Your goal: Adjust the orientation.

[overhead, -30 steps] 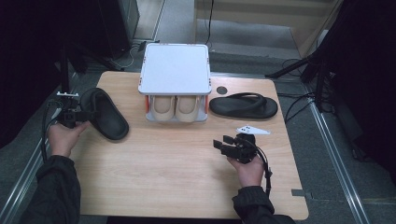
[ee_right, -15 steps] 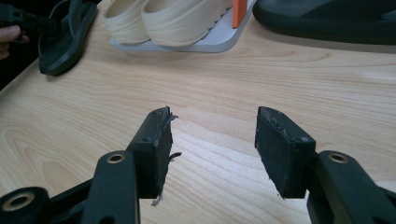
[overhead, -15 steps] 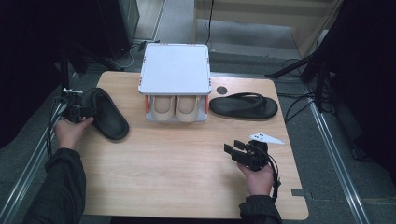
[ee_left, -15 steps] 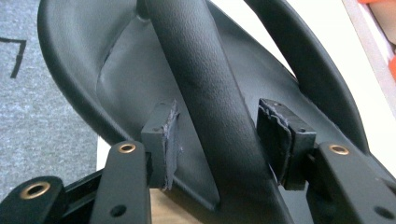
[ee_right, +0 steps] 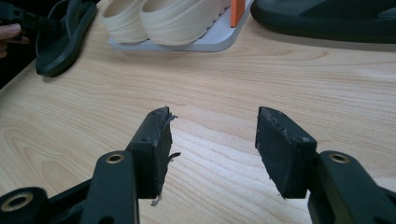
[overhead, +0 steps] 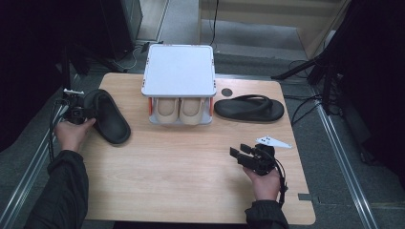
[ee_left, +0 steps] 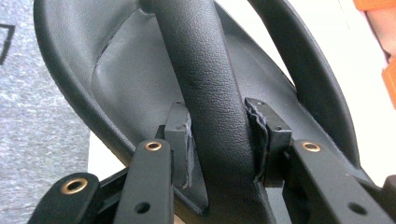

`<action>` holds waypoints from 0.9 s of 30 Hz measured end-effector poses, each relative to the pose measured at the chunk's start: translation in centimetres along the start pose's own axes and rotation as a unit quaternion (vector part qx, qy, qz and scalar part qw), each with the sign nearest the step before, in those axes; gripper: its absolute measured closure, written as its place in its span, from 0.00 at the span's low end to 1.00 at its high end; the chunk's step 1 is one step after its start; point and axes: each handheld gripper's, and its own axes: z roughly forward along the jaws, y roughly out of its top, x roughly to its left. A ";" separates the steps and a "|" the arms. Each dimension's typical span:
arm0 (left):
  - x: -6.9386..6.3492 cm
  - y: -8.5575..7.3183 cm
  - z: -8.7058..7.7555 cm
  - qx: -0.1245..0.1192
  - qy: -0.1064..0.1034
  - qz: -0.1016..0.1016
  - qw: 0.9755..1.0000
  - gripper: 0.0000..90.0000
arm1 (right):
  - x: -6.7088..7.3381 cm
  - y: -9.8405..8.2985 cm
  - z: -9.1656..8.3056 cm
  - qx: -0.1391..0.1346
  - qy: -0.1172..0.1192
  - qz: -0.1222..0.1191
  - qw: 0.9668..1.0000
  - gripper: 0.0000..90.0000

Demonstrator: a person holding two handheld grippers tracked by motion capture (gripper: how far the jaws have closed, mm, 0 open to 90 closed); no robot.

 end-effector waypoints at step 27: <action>-1.4 -0.1 -3.0 -0.030 -0.041 -0.008 0.999 0.77 | 0.2 0.6 0.0 -0.009 -0.010 -0.018 1.000 0.52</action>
